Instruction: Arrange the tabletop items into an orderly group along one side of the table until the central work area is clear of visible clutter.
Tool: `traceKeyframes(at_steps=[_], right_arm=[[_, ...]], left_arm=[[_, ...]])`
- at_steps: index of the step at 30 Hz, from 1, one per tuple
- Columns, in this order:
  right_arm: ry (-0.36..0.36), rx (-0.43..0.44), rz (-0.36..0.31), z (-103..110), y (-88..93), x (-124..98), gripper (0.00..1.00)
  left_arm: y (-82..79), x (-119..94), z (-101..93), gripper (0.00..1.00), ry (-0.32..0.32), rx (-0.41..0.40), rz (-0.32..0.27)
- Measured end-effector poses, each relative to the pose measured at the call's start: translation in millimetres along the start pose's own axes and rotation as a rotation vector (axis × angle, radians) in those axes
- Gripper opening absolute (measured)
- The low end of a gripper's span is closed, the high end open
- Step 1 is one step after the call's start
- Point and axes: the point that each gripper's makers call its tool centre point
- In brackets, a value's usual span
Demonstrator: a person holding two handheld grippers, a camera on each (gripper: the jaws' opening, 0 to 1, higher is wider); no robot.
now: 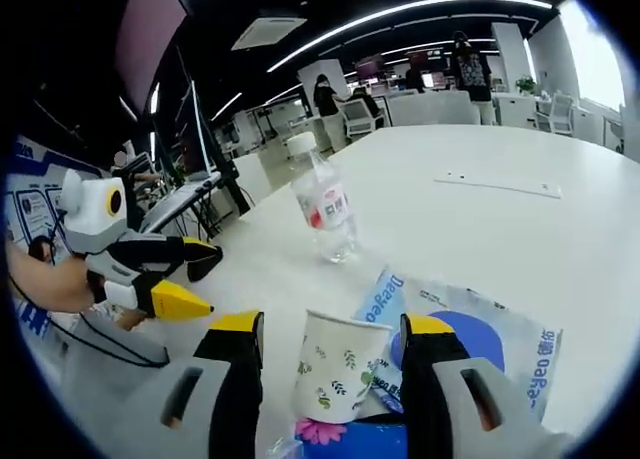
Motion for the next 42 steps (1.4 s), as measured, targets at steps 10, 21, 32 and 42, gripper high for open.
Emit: traceKeyframes(at_steps=[10,21,32,42], right_arm=[[0.015,-0.001,0.044,-3.4,12.7,2.5,0.51],[0.041,0.020,0.086,-9.9,19.8,8.7,0.43],[0.039,0.066,0.122,-8.6,30.7,13.1,0.32],[0.010,0.038,0.095,1.1,18.8,14.8,0.28]], left_arm=[[6.8,-4.6,-6.0,0.71,0.006,-0.016,0.012],[7.0,-8.1,-0.8,0.71,-0.003,-0.034,0.009],[16.0,-10.2,1.8,0.71,-0.009,-0.058,0.023],[22.8,-16.9,3.5,0.71,-0.023,-0.085,0.022]])
Point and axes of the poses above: the point that each gripper's makers call its tool centre point, and the gripper's own axes: x roughly forward along the fingers, z roughly to its left, y roughly out of its underside, and after that the axes turned 9 degrees about x, right-handed
